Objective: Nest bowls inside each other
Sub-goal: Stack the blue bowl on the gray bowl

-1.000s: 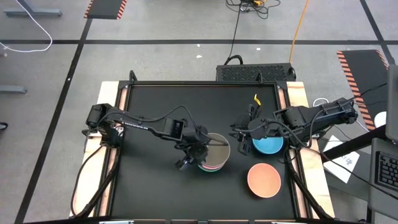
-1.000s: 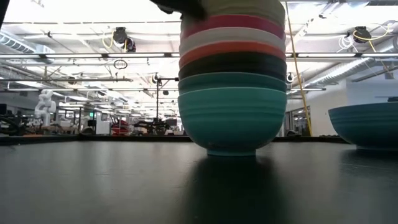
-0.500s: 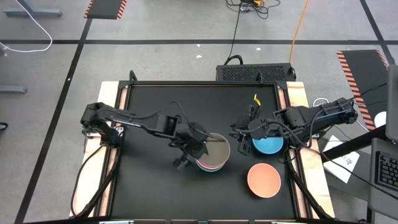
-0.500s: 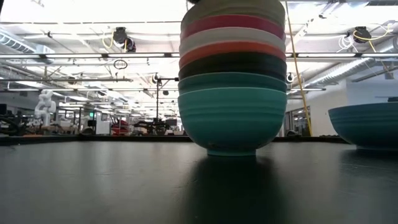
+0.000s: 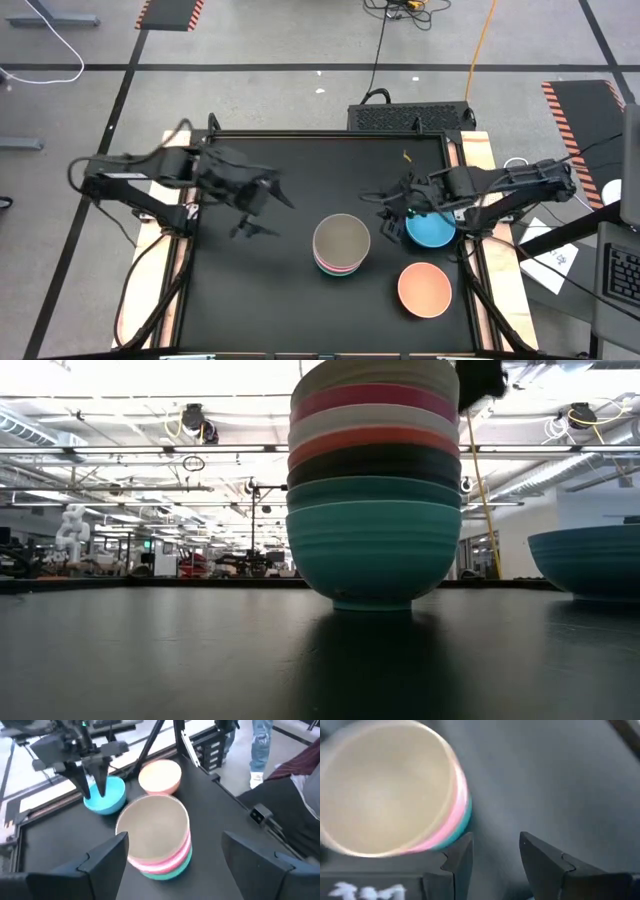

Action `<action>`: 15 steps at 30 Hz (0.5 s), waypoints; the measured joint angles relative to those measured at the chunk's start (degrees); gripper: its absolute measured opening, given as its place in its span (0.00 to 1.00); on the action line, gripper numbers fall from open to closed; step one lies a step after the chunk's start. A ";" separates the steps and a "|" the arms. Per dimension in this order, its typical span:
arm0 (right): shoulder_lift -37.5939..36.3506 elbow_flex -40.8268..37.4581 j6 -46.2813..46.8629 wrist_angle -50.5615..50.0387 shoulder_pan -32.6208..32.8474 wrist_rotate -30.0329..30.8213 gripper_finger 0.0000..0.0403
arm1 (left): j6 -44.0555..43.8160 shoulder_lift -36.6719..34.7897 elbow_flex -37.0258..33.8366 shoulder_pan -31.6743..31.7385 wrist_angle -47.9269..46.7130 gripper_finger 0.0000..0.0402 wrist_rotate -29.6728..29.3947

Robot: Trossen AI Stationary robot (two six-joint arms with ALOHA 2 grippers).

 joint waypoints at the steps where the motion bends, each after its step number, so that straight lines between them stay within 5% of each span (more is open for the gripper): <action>1: -0.12 -1.48 0.74 -0.01 -1.46 -1.20 0.38 | -0.03 -0.99 -0.41 0.26 -1.09 0.80 0.04; 15: -0.07 -14.00 8.26 -8.69 -11.07 -8.16 0.38 | 0.25 -4.58 -1.40 0.77 -4.16 0.80 0.45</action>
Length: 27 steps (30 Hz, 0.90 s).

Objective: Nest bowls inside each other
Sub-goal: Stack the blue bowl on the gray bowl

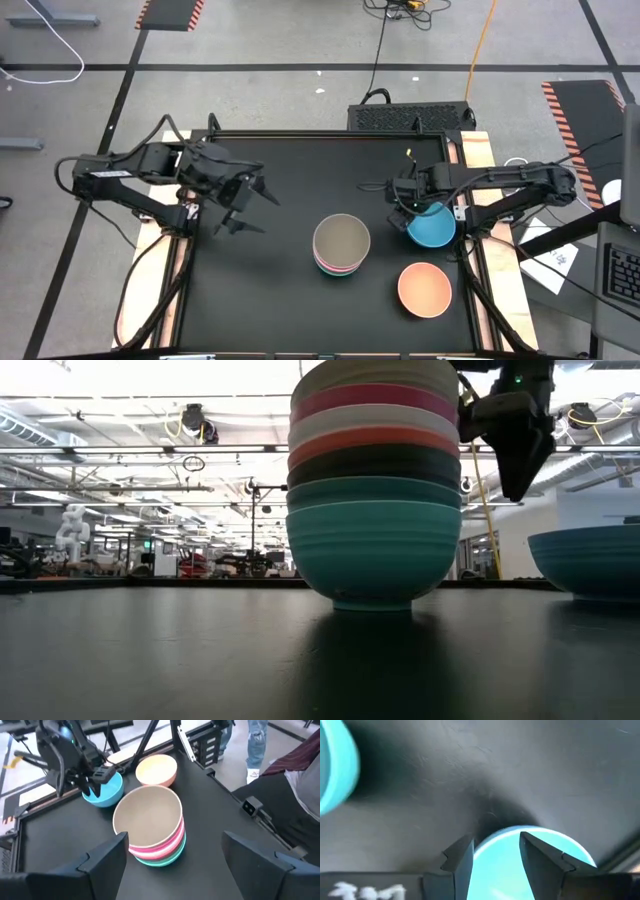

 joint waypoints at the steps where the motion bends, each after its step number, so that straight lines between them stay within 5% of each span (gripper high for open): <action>1: -0.05 0.00 0.02 0.43 0.00 -1.21 0.38 | 0.06 -0.04 0.02 0.00 0.25 0.80 0.26; 14: -0.09 -1.50 6.57 -4.05 2.03 -9.79 0.38 | -0.90 -0.04 0.02 -1.92 -0.55 0.80 1.44; 27: 0.83 -12.81 9.84 4.80 2.16 -15.35 0.38 | -0.19 -0.05 0.02 -3.98 -1.10 0.80 1.39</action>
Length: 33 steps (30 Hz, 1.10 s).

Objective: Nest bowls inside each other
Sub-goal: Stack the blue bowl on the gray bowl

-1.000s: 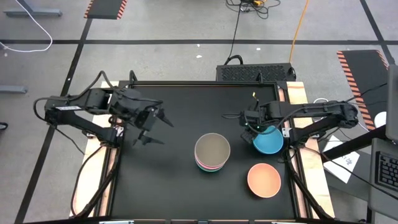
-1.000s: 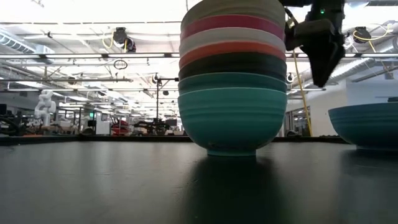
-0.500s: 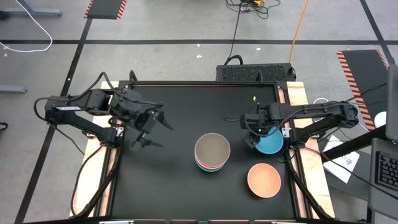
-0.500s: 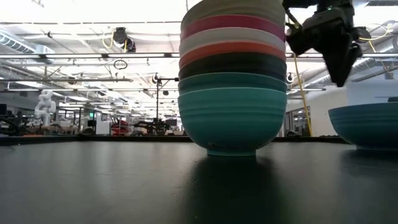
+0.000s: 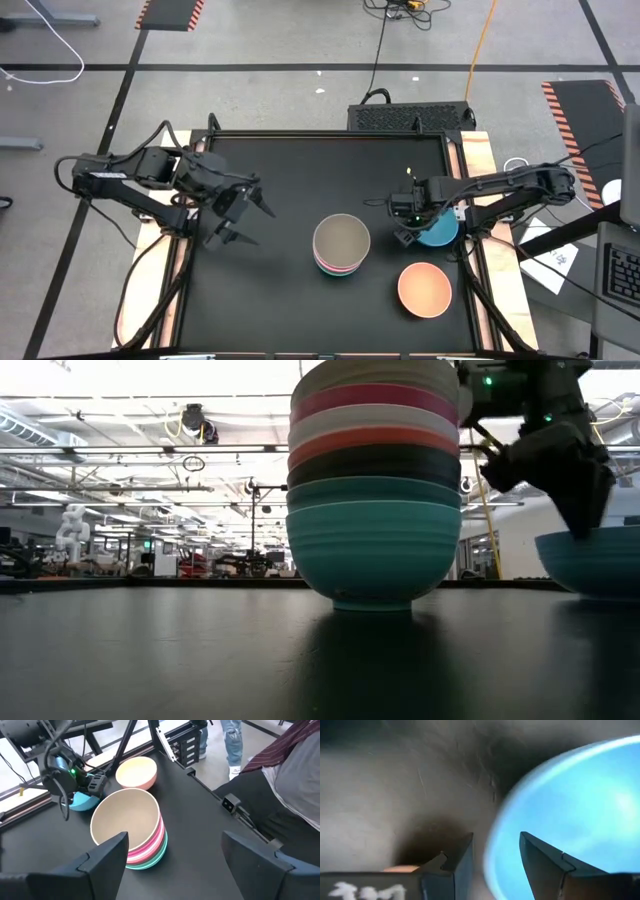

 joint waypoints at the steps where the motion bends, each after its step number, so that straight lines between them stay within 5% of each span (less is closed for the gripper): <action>1: 0.00 -0.69 0.02 -0.01 0.00 -0.41 0.38 | 0.16 0.00 0.02 0.00 -0.04 0.80 0.00; 7: 0.00 -3.04 -0.01 0.15 -0.04 -1.28 0.34 | 0.96 0.00 0.02 0.02 -0.24 0.80 0.00; 14: 0.00 -3.23 -3.36 1.73 -0.02 2.24 0.03 | 0.86 0.01 0.04 0.02 -0.40 0.80 0.00; 23: 0.04 -1.34 -6.33 -1.62 -0.02 10.20 0.01 | 0.39 0.02 0.04 0.04 -1.27 0.80 0.00; 33: 0.09 14.72 -12.20 -8.30 0.65 21.10 0.00 | -0.54 0.01 0.06 0.04 -2.16 0.80 0.00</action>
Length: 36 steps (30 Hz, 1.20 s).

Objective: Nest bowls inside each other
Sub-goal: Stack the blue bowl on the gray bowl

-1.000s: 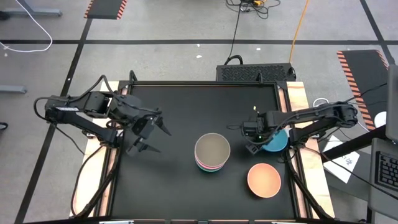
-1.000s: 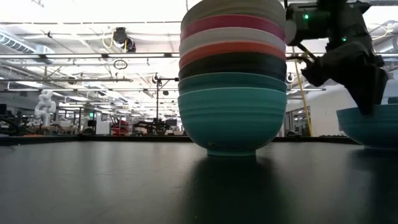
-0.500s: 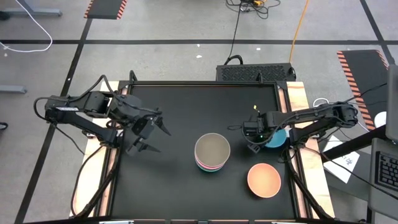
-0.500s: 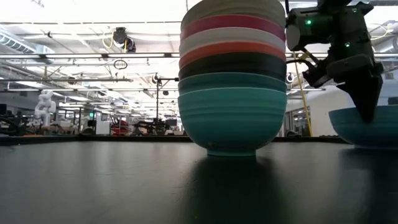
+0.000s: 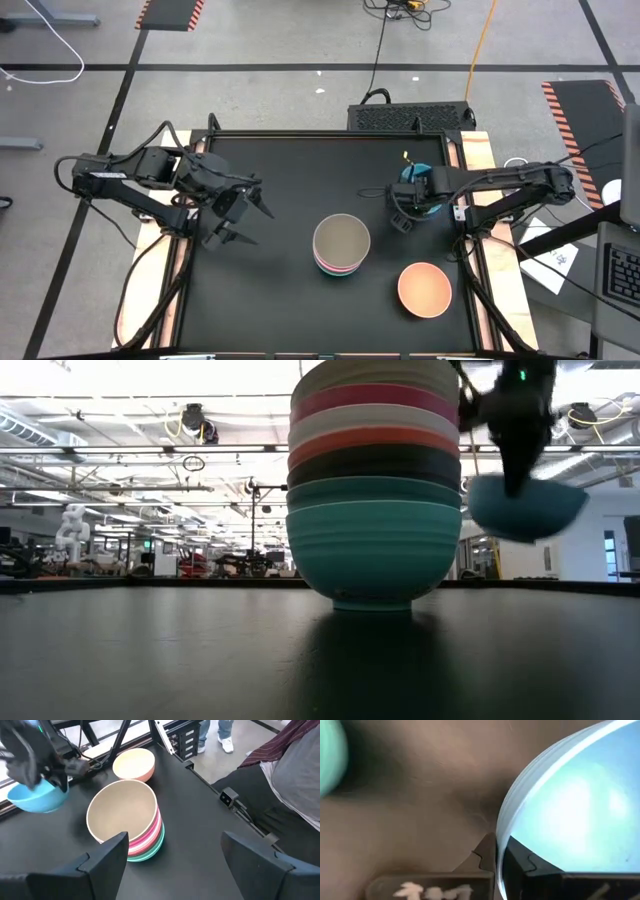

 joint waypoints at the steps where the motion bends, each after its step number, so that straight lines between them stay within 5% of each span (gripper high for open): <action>1: 0.00 1.84 -0.32 -0.79 0.26 -0.02 0.00 | -0.01 0.01 0.00 0.00 -0.08 0.80 0.00; 18: 3.85 28.40 -3.84 -0.07 10.61 -0.37 0.00 | 3.47 0.01 -3.69 0.55 -0.80 0.80 -0.04; 25: 16.10 43.26 -9.48 0.76 12.23 -6.44 0.00 | 3.60 0.01 -3.82 2.62 0.22 0.80 -0.04; 31: 28.38 55.44 -8.02 -12.16 13.65 -6.56 0.00 | 3.94 0.01 -3.82 3.52 -0.54 0.80 -0.03; 36: 33.87 62.32 -7.86 -13.45 15.53 -6.62 0.00 | 3.97 0.01 -3.82 3.52 -1.25 0.80 -0.02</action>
